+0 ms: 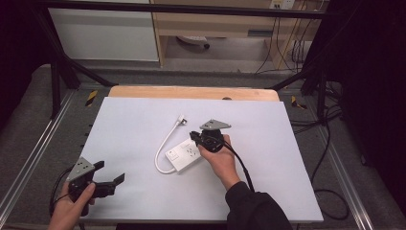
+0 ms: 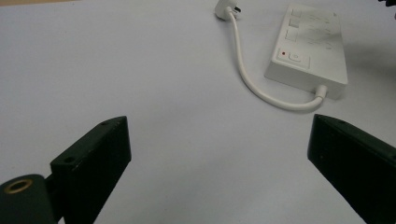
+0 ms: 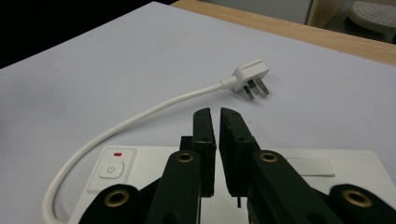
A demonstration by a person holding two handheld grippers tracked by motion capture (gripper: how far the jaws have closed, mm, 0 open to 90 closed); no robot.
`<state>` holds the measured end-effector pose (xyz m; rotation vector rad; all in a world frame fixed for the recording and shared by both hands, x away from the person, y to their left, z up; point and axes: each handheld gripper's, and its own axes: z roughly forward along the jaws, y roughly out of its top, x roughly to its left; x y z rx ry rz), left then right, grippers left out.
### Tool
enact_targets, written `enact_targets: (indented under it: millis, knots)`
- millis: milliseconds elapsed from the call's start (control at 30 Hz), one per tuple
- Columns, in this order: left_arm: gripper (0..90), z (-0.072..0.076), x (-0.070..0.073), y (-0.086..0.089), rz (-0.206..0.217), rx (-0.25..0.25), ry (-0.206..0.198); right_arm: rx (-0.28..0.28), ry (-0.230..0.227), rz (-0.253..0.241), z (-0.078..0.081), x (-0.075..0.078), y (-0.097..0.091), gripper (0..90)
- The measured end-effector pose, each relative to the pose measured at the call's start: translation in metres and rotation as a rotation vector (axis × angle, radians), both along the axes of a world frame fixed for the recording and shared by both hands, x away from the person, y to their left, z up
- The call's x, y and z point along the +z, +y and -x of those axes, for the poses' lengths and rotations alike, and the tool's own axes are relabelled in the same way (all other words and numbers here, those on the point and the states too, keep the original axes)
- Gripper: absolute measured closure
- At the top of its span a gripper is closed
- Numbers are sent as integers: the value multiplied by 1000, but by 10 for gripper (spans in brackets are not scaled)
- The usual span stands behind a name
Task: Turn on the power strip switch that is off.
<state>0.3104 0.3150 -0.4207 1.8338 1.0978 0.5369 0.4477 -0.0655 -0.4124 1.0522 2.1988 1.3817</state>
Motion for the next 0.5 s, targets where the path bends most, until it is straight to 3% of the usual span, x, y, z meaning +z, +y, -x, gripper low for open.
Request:
enact_targets:
  millis: [500]
  knots:
    - [61, 0, 0, 0, -2, -3, 1, -9, 28, 40, -7, -12, 2, 896]
